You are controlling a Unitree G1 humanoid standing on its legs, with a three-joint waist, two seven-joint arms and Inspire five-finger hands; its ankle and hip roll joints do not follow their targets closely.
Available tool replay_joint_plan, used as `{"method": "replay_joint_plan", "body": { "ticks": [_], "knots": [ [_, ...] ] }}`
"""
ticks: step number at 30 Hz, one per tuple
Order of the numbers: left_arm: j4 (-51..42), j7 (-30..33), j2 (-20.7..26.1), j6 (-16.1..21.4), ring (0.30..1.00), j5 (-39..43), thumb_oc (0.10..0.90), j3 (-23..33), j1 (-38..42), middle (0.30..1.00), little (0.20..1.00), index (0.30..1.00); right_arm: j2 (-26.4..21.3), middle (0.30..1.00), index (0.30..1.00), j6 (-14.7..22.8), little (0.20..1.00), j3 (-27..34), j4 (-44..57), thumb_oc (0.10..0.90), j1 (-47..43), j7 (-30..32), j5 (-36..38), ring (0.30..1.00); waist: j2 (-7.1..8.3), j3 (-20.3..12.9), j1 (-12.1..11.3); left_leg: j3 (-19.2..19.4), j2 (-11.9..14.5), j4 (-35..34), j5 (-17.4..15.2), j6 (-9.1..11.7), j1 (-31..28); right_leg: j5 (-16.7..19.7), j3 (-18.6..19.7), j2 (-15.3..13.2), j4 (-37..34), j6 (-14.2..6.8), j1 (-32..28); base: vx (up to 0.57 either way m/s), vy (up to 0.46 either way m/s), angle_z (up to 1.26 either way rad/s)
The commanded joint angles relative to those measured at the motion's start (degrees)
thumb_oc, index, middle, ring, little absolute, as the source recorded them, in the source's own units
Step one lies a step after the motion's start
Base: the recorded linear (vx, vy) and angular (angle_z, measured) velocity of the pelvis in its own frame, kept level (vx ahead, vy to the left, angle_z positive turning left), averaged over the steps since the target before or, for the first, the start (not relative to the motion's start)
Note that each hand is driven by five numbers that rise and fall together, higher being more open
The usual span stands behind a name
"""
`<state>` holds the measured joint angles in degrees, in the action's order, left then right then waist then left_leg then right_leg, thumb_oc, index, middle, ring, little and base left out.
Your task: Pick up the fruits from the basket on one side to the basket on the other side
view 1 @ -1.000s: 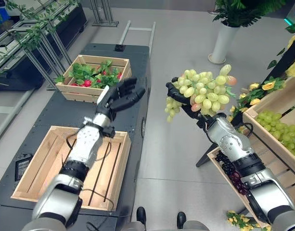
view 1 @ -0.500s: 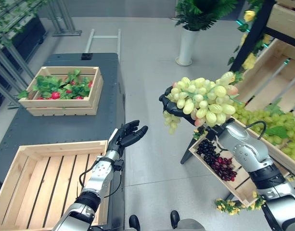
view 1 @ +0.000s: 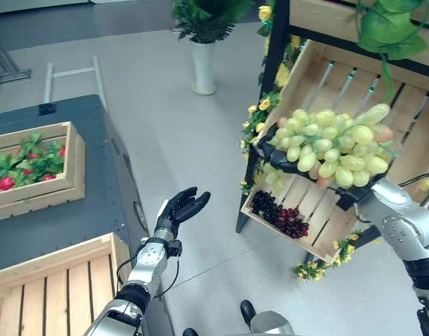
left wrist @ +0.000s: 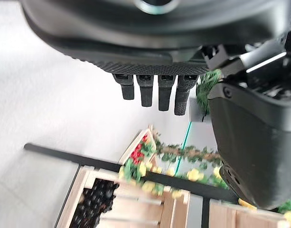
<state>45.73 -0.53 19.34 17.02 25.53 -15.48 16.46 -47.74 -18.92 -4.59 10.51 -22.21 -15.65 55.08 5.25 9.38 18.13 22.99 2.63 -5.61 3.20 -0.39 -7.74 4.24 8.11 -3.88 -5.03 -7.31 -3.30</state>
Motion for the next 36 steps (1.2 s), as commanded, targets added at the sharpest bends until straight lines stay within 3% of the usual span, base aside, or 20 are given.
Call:
{"method": "replay_joint_plan", "body": {
  "ticks": [1,7,14,29,32,36],
  "knots": [
    [0.4,-0.3,1.1,5.5,0.9,0.2,0.8,-0.4,2.4,0.9,0.9,0.9,-3.7,0.3,0.3,7.1,0.3,8.6,-4.2,0.4,-4.8,-1.7,3.9,0.3,-2.37,-6.4,-1.1,-2.1,-1.2,0.7,-10.0,-0.2,-3.5,-1.6,-0.6,2.6,2.0,-0.5,1.4,0.09,0.065,-0.27],
    [-0.4,-1.3,2.1,6.1,0.9,-0.1,0.8,0.1,0.4,0.9,0.9,0.9,-9.8,0.3,0.3,7.8,0.3,12.6,-16.3,0.4,-5.7,-0.6,3.1,0.3,-1.92,-6.8,-1.1,-2.0,-1.0,1.5,-10.7,-0.3,-3.0,-1.6,0.1,3.1,2.5,-0.6,2.0,0.03,0.0,-0.08],
    [-0.8,-1.6,2.2,5.9,0.9,-0.5,0.8,-0.8,-0.3,0.9,0.9,0.9,-14.9,0.3,0.3,8.8,0.3,12.4,-26.2,0.4,-9.5,-0.6,-0.3,0.3,-1.57,-7.5,-2.1,-3.0,-1.0,1.8,-10.9,-0.3,-2.7,-1.6,-0.4,3.2,2.2,-0.5,1.8,0.04,-0.02,-0.01],
    [-2.4,-2.9,4.1,5.5,0.9,-0.8,0.8,-2.2,-1.2,0.9,0.9,0.9,-21.9,0.3,0.3,8.8,0.3,0.9,-47.7,0.4,-23.2,0.6,-11.4,0.3,0.32,-6.5,-6.3,-5.2,-1.4,3.0,-9.5,-0.4,-0.5,-0.6,-1.9,3.1,2.7,0.4,2.8,0.0,-0.027,0.04],
    [-3.2,-3.4,4.7,5.3,0.9,-0.5,0.8,-2.4,-1.5,0.9,0.9,0.9,-23.2,0.3,0.3,9.6,0.3,-3.8,-53.7,0.4,-28.3,1.2,-19.0,0.3,0.51,-6.3,-7.5,-6.1,-1.6,2.8,-9.4,-0.4,-0.4,-0.6,-2.7,3.0,2.4,0.5,2.7,0.02,-0.013,0.07],
    [-3.4,-3.9,5.1,5.3,0.9,-0.1,0.8,-2.9,-1.6,0.9,0.9,0.9,-25.1,0.3,0.3,10.6,0.3,-8.7,-59.0,0.4,-34.0,0.9,-23.8,0.3,0.6,-6.2,-8.3,-6.7,-1.7,2.3,-9.1,-0.4,-0.5,-0.5,-3.3,3.0,2.2,0.6,2.6,0.01,-0.007,0.11]
  ]
}}
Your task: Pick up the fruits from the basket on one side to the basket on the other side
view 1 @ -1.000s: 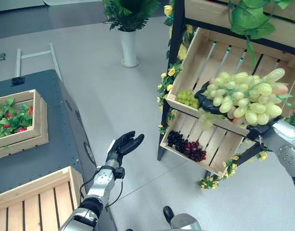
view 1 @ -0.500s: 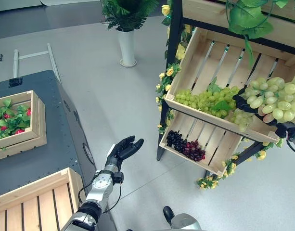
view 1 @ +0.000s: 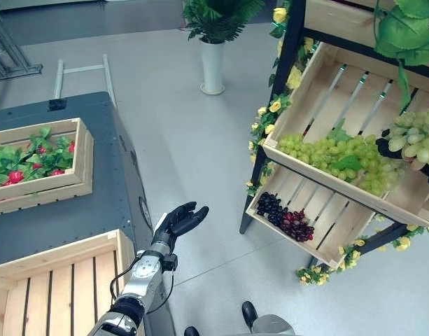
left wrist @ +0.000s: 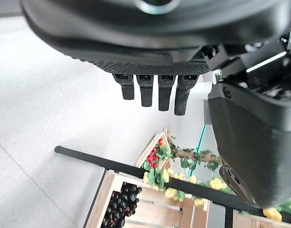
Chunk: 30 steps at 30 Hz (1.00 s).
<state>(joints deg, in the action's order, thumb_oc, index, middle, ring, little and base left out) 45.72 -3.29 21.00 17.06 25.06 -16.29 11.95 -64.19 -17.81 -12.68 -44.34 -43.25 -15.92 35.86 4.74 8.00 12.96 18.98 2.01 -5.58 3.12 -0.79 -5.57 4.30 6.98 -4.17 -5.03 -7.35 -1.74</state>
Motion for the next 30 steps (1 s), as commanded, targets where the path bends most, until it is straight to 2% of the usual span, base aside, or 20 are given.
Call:
{"method": "replay_joint_plan", "body": {
  "ticks": [1,2,3,4,7,11,15,19,24,27,29,30],
  "knots": [
    [-3.7,-1.0,3.6,5.1,0.9,0.5,0.8,-2.5,2.9,0.9,0.9,0.9,-9.1,0.3,0.3,9.4,0.3,-2.0,-5.5,0.4,-14.5,1.2,-5.9,0.3,1.16,-4.8,-3.4,-2.8,-1.1,2.2,-8.9,0.0,-2.6,-0.6,-2.3,3.3,2.2,0.6,1.0,-0.01,-0.01,0.06],
    [-3.7,-1.3,3.8,5.3,0.9,0.8,0.8,-2.7,2.9,0.9,0.9,0.9,-9.7,0.3,0.3,9.9,0.3,-3.9,-8.0,0.4,-16.3,1.8,-11.5,0.3,1.25,-4.7,-3.8,-3.1,-1.2,1.9,-8.7,0.0,-2.6,-0.6,-2.5,3.3,2.0,0.6,0.9,-0.02,-0.012,0.04],
    [-3.7,-1.4,3.8,5.3,0.9,0.8,0.8,-2.7,2.9,0.9,0.9,0.9,-9.8,0.3,0.3,10.2,0.3,-4.2,-8.4,0.4,-16.6,1.6,-12.4,0.3,1.28,-4.8,-3.9,-3.0,-1.2,1.8,-8.5,0.0,-2.4,-0.4,-2.4,3.4,2.0,0.7,1.1,-0.02,-0.004,0.09],
    [-3.8,-1.5,3.8,5.4,0.9,0.7,0.8,-2.8,2.9,0.9,0.9,0.9,-10.5,0.3,0.3,12.2,0.3,-6.1,-10.4,0.4,-17.7,2.3,-17.5,0.3,1.34,-4.7,-4.1,-3.2,-1.2,1.8,-8.6,0.0,-2.5,-0.6,-2.6,3.4,1.9,0.7,0.9,-0.03,-0.003,0.14],
    [-3.9,-1.7,3.9,5.7,0.9,1.3,0.8,-3.1,3.0,0.9,0.9,0.9,-11.6,0.3,0.3,12.6,0.3,-12.0,-13.6,0.4,-23.2,2.0,-20.3,0.3,1.65,-4.7,-4.6,-3.4,-1.1,1.5,-8.3,0.1,-2.6,-0.5,-3.0,3.4,1.8,0.6,0.8,-0.04,0.007,0.14],
    [-3.6,-2.4,4.0,6.0,0.9,1.5,0.8,-3.5,3.6,0.9,0.9,0.9,-11.9,0.3,0.3,15.2,0.3,-16.2,-16.0,0.4,-25.8,2.4,-25.4,0.3,1.98,-4.8,-5.1,-3.4,-1.1,1.3,-8.0,0.1,-2.4,-0.4,-3.1,3.5,1.8,0.7,1.1,-0.03,0.002,0.0],
    [-3.7,-3.0,4.2,5.8,0.9,1.8,0.8,-4.0,4.2,0.9,0.9,0.9,-12.4,0.3,0.3,17.1,0.3,-17.9,-17.5,0.4,-26.0,3.6,-29.7,0.3,2.09,-4.9,-5.2,-3.2,-1.0,1.2,-8.0,0.0,-2.5,-0.4,-3.0,3.4,1.7,0.6,1.0,-0.04,0.004,0.0],
    [-3.8,-2.9,4.3,5.6,0.9,1.9,0.8,-4.5,4.7,0.9,0.9,0.9,-12.9,0.3,0.3,16.3,0.3,-18.6,-18.6,0.4,-26.5,3.6,-28.6,0.3,1.99,-5.0,-4.9,-2.8,-1.0,1.2,-8.1,-0.1,-2.7,-0.3,-2.7,3.5,1.7,0.5,1.0,-0.03,0.01,0.0],
    [-4.0,-3.1,4.4,5.5,0.9,2.1,0.8,-4.5,4.8,0.9,0.9,0.9,-13.4,0.3,0.3,16.2,0.3,-15.3,-20.2,0.4,-24.1,3.3,-25.6,0.3,1.71,-4.9,-4.1,-2.5,-1.1,1.3,-8.6,-0.2,-3.0,-0.3,-2.1,3.5,1.6,0.4,0.8,-0.03,0.015,-0.01],
    [-4.1,-3.2,4.3,5.5,0.9,2.0,0.8,-4.2,4.8,0.9,0.9,0.9,-13.2,0.3,0.3,15.4,0.3,-12.8,-19.8,0.4,-21.6,1.2,-21.7,0.3,1.52,-5.0,-3.8,-2.3,-1.1,1.4,-8.7,-0.1,-3.1,-0.3,-1.7,3.5,1.6,0.5,0.9,-0.01,0.005,0.0],
    [-4.2,-3.3,4.5,5.2,0.9,2.2,0.8,-4.0,5.1,0.9,0.9,0.9,-12.9,0.3,0.3,14.4,0.3,-9.8,-18.7,0.4,-19.0,-3.7,-16.8,0.3,1.47,-5.1,-3.5,-2.0,-1.1,1.6,-8.9,-0.1,-3.1,-0.3,-1.5,3.5,1.6,0.5,0.9,-0.04,0.01,-0.02],
    [-4.0,-3.6,4.5,5.1,0.9,2.2,0.8,-3.8,5.3,0.9,0.9,0.9,-12.5,0.3,0.3,15.0,0.3,-8.6,-18.1,0.4,-17.6,-5.5,-16.6,0.3,1.44,-5.1,-3.3,-2.0,-1.1,1.8,-8.9,-0.1,-3.0,-0.3,-1.5,3.5,1.6,0.6,0.9,-0.03,0.007,-0.02]
  ]
}}
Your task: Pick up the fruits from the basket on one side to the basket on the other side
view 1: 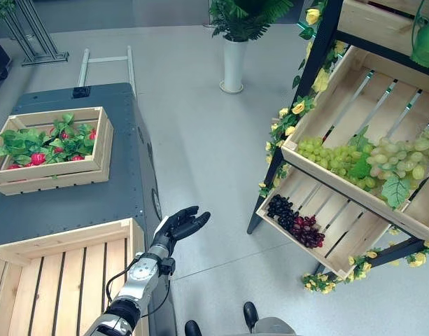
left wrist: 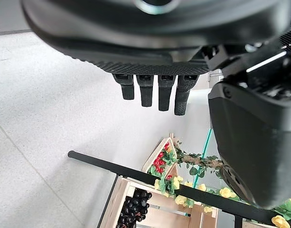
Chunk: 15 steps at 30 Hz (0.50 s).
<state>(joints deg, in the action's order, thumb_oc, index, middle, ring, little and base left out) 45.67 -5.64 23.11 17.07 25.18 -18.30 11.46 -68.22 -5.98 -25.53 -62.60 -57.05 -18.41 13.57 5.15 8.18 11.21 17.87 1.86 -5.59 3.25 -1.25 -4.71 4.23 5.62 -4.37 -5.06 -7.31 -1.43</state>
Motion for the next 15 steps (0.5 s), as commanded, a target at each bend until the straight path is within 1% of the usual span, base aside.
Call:
{"method": "replay_joint_plan", "body": {
  "ticks": [1,3,4,5,6,7,11,12,15],
  "knots": [
    [-3.7,-1.2,2.3,5.1,0.9,2.0,0.8,-1.8,5.9,0.9,0.9,0.9,-8.2,0.3,0.3,3.6,0.3,4.5,0.6,0.4,-3.3,-3.5,5.7,0.3,1.03,-5.3,-1.5,-0.8,-1.0,1.8,-9.1,0.3,-3.9,-0.2,0.0,3.7,1.7,0.5,0.7,0.0,0.0,0.0],
    [-3.4,-1.4,2.1,4.7,0.9,2.0,0.8,-1.7,6.3,0.9,0.9,0.9,-7.7,0.3,0.3,5.6,0.3,4.8,1.3,0.4,-1.8,-4.8,6.1,0.3,1.04,-5.5,-1.3,-0.6,-1.0,1.8,-9.2,0.4,-4.0,-0.2,0.3,3.8,1.7,0.6,0.8,0.0,0.0,0.0],
    [-3.4,-1.5,2.0,4.4,0.9,1.9,0.8,-1.6,6.4,0.9,0.9,0.9,-7.6,0.3,0.3,5.7,0.3,5.0,1.8,0.4,-1.4,-5.3,6.4,0.3,1.02,-5.6,-1.1,-0.5,-1.0,1.8,-9.3,0.4,-4.0,-0.2,0.4,3.8,1.7,0.6,0.8,-0.01,-0.004,-0.04],
    [-3.4,-1.5,2.0,4.1,0.9,1.7,0.8,-1.6,6.4,0.9,0.9,0.9,-7.6,0.688,0.688,5.8,0.688,5.5,2.6,0.659,-0.6,-5.7,6.4,0.688,1.0,-5.7,-0.9,-0.3,-0.9,1.9,-9.3,0.4,-4.0,-0.2,0.5,3.8,1.8,0.6,0.9,0.0,0.0,0.0],
    [-3.4,-1.6,1.9,3.9,0.9,1.4,0.8,-1.6,6.5,0.9,0.9,0.9,-7.6,0.9,0.9,5.8,0.9,5.9,3.2,0.8,0.1,-6.4,6.6,0.9,0.98,-5.7,-0.7,-0.2,-0.9,1.9,-9.4,0.4,-4.0,-0.2,0.6,3.8,1.8,0.5,1.0,0.0,0.0,0.0],
    [-3.3,-1.9,2.0,3.9,0.9,1.0,0.8,-1.6,6.4,0.9,0.9,0.9,-7.6,0.9,0.9,5.5,0.9,6.4,5.0,0.8,1.2,-7.4,6.7,0.9,0.97,-5.8,-0.4,0.2,-0.9,2.0,-9.4,0.4,-4.0,0.0,0.9,3.9,1.7,0.5,1.1,-0.02,-0.008,-0.04],
    [-3.3,-1.7,2.3,4.0,0.9,1.0,0.8,-1.8,6.5,0.9,0.9,0.9,-7.8,0.9,0.9,7.1,0.9,7.5,8.5,0.8,3.7,-8.2,7.4,0.9,0.68,-6.0,0.7,1.0,-0.9,2.1,-9.7,0.4,-4.2,0.2,1.6,4.0,1.7,0.4,1.5,-0.01,0.02,-0.09],
    [-3.3,-1.5,2.0,4.2,0.9,1.2,0.8,-1.9,6.6,0.9,0.9,0.9,-8.1,0.9,0.9,7.8,0.9,8.1,10.8,0.8,4.8,-8.0,7.4,0.9,0.07,-6.0,1.8,0.8,-1.0,2.3,-11.1,0.3,-4.8,-0.5,1.8,3.9,1.6,0.0,0.9,0.04,0.074,-0.11],
    [-3.5,-1.6,1.6,4.6,0.9,1.0,0.8,-1.9,6.5,0.9,0.9,0.9,-8.7,0.9,0.9,8.2,0.9,9.7,14.6,0.8,7.1,-7.2,8.1,0.9,-0.17,-6.0,2.9,1.5,-1.0,2.7,-11.4,0.1,-4.8,-0.4,2.7,4.1,1.9,-0.1,1.4,0.01,0.039,-0.13]
  ]
}}
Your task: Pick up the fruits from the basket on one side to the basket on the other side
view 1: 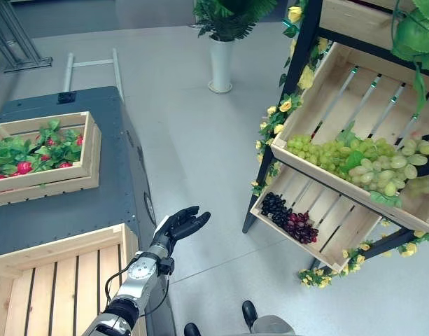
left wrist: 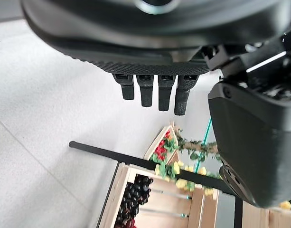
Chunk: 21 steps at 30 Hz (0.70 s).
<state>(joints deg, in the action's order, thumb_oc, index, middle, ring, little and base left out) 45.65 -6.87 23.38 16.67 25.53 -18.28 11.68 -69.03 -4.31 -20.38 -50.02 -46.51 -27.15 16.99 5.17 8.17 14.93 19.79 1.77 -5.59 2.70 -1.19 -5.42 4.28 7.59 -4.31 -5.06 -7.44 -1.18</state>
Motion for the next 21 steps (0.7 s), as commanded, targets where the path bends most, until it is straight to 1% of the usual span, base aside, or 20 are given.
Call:
{"method": "replay_joint_plan", "body": {
  "ticks": [1,3,4,5,10,15,20,21],
  "knots": [
    [-3.7,-0.4,1.1,5.1,0.9,0.8,0.8,-1.9,6.1,0.9,0.9,0.9,-8.3,0.9,0.9,6.8,0.9,6.0,3.6,0.8,-1.7,1.8,4.1,0.9,-0.33,-6.0,-0.3,-0.1,-0.9,2.8,-11.0,0.1,-4.1,-0.4,1.1,4.2,2.1,0.0,1.3,0.0,0.018,-0.15],
    [-3.9,-0.1,0.5,5.3,0.9,0.9,0.8,-1.8,5.8,0.9,0.9,0.9,-8.9,0.9,0.9,8.1,0.9,7.9,5.4,0.8,1.2,2.4,3.1,0.9,-0.54,-6.1,0.5,0.5,-0.9,2.9,-11.2,0.0,-4.2,-0.3,1.7,4.3,2.2,0.0,1.6,0.01,0.026,-0.15],
    [-4.0,-0.1,0.5,5.3,0.9,0.9,0.8,-1.9,5.8,0.9,0.9,0.9,-9.0,0.9,0.9,8.1,0.9,8.2,5.7,0.8,1.7,2.5,3.1,0.9,-0.54,-6.1,0.6,0.5,-0.9,2.9,-11.2,-0.1,-4.2,-0.3,1.8,4.3,2.2,0.0,1.6,0.02,0.024,-0.15],
    [-4.2,0.3,0.1,5.4,0.9,1.0,0.8,-1.9,5.5,0.9,0.9,0.9,-9.7,0.9,0.9,7.8,0.9,10.0,7.3,0.8,4.0,3.1,3.4,0.9,-0.68,-6.2,1.3,1.0,-0.8,2.9,-11.3,-0.1,-4.4,-0.1,2.2,4.3,2.3,-0.1,1.7,0.02,0.012,-0.12],
    [-4.2,0.0,-0.2,5.6,0.9,0.9,0.8,-1.8,5.3,0.9,0.9,0.9,-10.1,0.9,0.9,9.6,0.9,16.0,9.0,0.8,10.8,3.7,2.8,0.9,-0.97,-6.3,2.4,2.0,-0.7,3.0,-11.5,-0.3,-4.4,0.1,2.8,4.5,2.5,-0.4,2.3,0.02,-0.006,-0.15],
    [-4.2,0.0,-0.1,5.6,0.9,0.9,0.8,-2.1,4.7,0.9,0.9,0.9,-10.0,0.9,0.9,11.3,0.9,20.7,11.5,0.8,16.9,3.1,3.2,0.9,-1.1,-6.2,3.2,2.6,-0.7,3.7,-11.8,-0.5,-3.9,0.1,3.3,4.5,2.7,-0.4,2.7,0.0,-0.006,-0.02],
    [-3.6,-0.2,0.0,5.8,0.9,0.9,0.8,-1.9,4.5,0.9,0.9,0.9,-10.2,0.9,0.9,12.6,0.9,23.0,13.6,0.8,19.7,2.8,2.3,0.9,-1.13,-6.4,3.6,2.7,-0.7,4.1,-12.2,-0.6,-3.8,0.1,3.5,4.6,2.8,-0.4,3.1,0.02,0.003,-0.06],
    [-3.6,0.0,-0.2,5.9,0.9,0.7,0.8,-1.8,4.3,0.9,0.9,0.9,-10.2,0.9,0.9,13.5,0.9,23.1,14.4,0.8,20.4,3.7,0.8,0.9,-1.14,-6.6,3.8,2.8,-0.7,4.1,-12.2,-0.6,-3.8,0.1,3.7,4.6,2.7,-0.4,3.1,0.02,0.01,-0.05]
  ]
}}
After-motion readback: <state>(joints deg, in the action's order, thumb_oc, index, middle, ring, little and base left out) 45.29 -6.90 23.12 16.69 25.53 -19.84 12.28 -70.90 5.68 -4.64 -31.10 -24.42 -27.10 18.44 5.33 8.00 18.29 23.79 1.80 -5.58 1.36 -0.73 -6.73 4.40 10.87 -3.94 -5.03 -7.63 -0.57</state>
